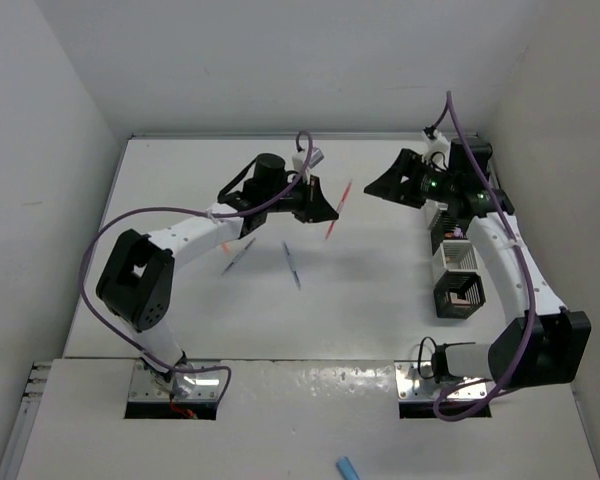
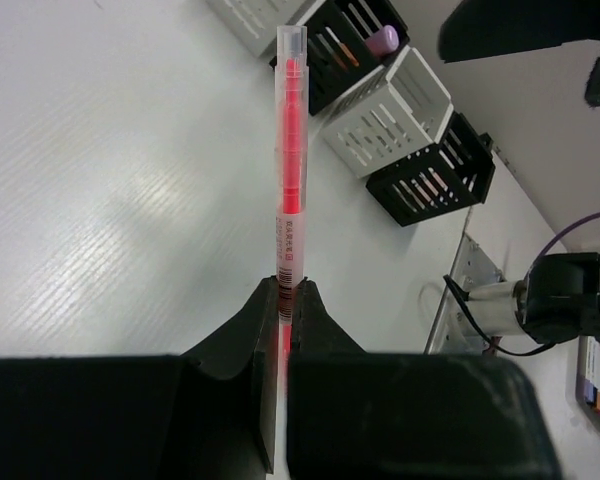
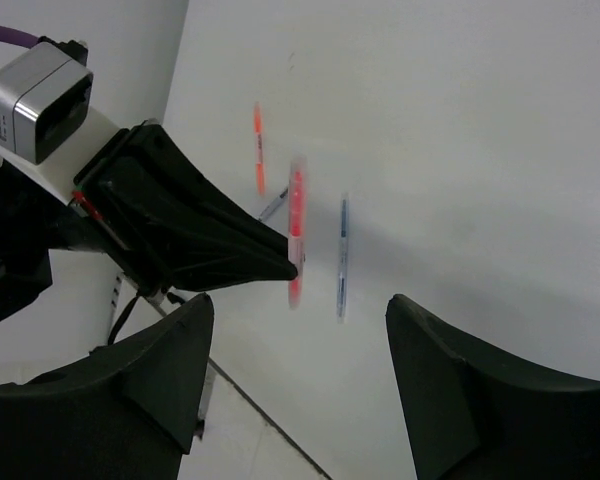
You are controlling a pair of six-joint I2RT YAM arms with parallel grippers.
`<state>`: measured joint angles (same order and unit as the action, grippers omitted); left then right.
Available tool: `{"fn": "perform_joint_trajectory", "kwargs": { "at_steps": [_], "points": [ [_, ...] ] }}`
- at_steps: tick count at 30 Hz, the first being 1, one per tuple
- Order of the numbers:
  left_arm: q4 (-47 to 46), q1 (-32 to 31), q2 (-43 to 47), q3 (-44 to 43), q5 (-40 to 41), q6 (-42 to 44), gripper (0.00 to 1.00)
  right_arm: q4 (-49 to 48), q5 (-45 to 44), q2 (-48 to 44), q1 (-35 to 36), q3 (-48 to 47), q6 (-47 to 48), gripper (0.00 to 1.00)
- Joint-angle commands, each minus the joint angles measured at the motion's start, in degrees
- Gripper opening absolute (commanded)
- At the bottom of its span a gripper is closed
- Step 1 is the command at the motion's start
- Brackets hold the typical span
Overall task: Sort the stationery into containers
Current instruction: Place the pen in the storage box.
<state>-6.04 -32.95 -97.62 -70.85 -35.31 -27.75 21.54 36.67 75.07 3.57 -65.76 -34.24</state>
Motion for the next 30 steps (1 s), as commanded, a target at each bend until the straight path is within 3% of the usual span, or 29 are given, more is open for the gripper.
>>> {"fn": "perform_joint_trajectory", "kwargs": {
  "at_steps": [1,9,11,16,20,23,25,26,27,29,30],
  "points": [
    [-2.8,-2.4,0.9,-1.5,-2.1,0.3,0.0,-2.3,1.7,1.5,1.2,-2.1,0.0,0.69],
    [-2.7,-5.8,1.8,-2.5,-2.4,1.5,0.0,-3.7,1.2,5.7,1.6,-2.6,-2.8,0.69],
    [-2.4,-6.5,1.6,-3.2,-2.4,1.5,0.0,-5.1,1.4,6.2,1.6,-2.6,-3.8,0.63],
    [-2.0,-7.1,0.5,-5.4,-2.2,1.4,0.0,-5.2,1.5,6.7,1.6,-2.4,-3.9,0.35],
    [-1.7,-7.1,-0.4,-6.5,-2.6,1.3,0.0,-4.8,1.7,6.2,1.8,-1.6,-3.2,0.26],
    [-1.4,-7.3,-1.3,-7.2,-2.7,0.9,0.0,-4.0,1.6,5.9,2.1,-1.5,-1.6,0.06],
    [-1.6,-7.3,-1.7,-7.4,-2.6,0.8,0.01,-3.3,0.9,5.7,2.3,-1.6,-0.5,0.0],
    [-1.2,-7.3,-1.8,-7.5,-2.2,0.9,0.07,-3.0,0.7,5.5,2.5,-1.7,-0.2,0.0],
    [-1.0,-7.2,-1.8,-7.5,-2.0,1.0,0.31,-2.5,0.3,5.4,2.3,-1.7,0.6,0.0],
    [0.8,-6.8,-1.6,-8.1,-0.5,1.2,0.67,-1.7,-0.9,5.1,2.4,-2.7,1.6,0.0],
    [2.0,-6.6,-1.3,-8.3,0.7,1.7,0.98,-0.5,-1.6,5.1,2.4,-3.3,3.0,0.0]
  ]
}}
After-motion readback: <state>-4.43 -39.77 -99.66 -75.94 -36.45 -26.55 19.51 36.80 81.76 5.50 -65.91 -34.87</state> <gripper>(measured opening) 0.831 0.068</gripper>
